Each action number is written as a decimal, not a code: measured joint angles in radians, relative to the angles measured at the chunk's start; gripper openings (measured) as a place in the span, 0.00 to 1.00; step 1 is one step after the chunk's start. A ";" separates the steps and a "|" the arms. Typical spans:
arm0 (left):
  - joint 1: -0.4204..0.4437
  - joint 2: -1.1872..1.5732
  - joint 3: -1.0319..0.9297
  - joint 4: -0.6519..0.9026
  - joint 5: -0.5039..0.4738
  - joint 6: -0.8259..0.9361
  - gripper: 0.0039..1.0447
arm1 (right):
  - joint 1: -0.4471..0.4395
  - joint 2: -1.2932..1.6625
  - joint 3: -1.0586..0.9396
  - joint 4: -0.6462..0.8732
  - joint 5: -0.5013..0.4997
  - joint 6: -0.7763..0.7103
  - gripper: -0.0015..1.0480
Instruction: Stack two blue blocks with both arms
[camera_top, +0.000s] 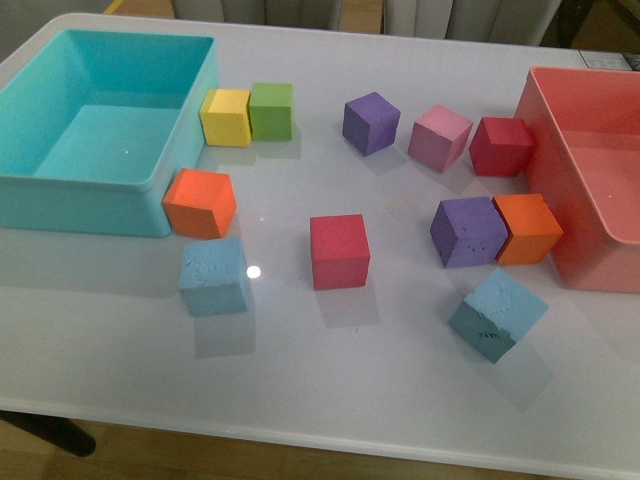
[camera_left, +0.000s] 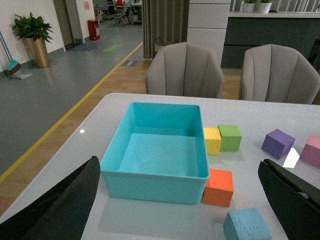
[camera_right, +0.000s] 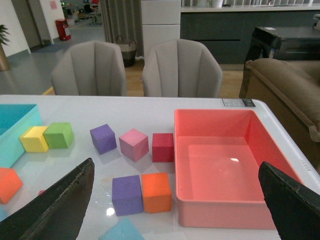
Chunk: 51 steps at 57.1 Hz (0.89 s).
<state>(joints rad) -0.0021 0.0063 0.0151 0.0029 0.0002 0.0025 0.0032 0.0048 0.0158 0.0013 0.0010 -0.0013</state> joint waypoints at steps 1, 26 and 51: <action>0.000 0.000 0.000 0.000 0.000 0.000 0.92 | 0.000 0.000 0.000 0.000 0.000 0.000 0.91; 0.000 0.000 0.000 0.000 0.000 0.000 0.92 | 0.000 0.000 0.000 0.000 0.000 0.000 0.91; 0.000 0.000 0.000 0.000 0.000 0.000 0.92 | -0.041 0.147 0.099 -0.238 -0.168 -0.139 0.91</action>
<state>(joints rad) -0.0021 0.0063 0.0151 0.0029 -0.0002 0.0025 -0.0376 0.1516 0.1146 -0.2363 -0.1669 -0.1402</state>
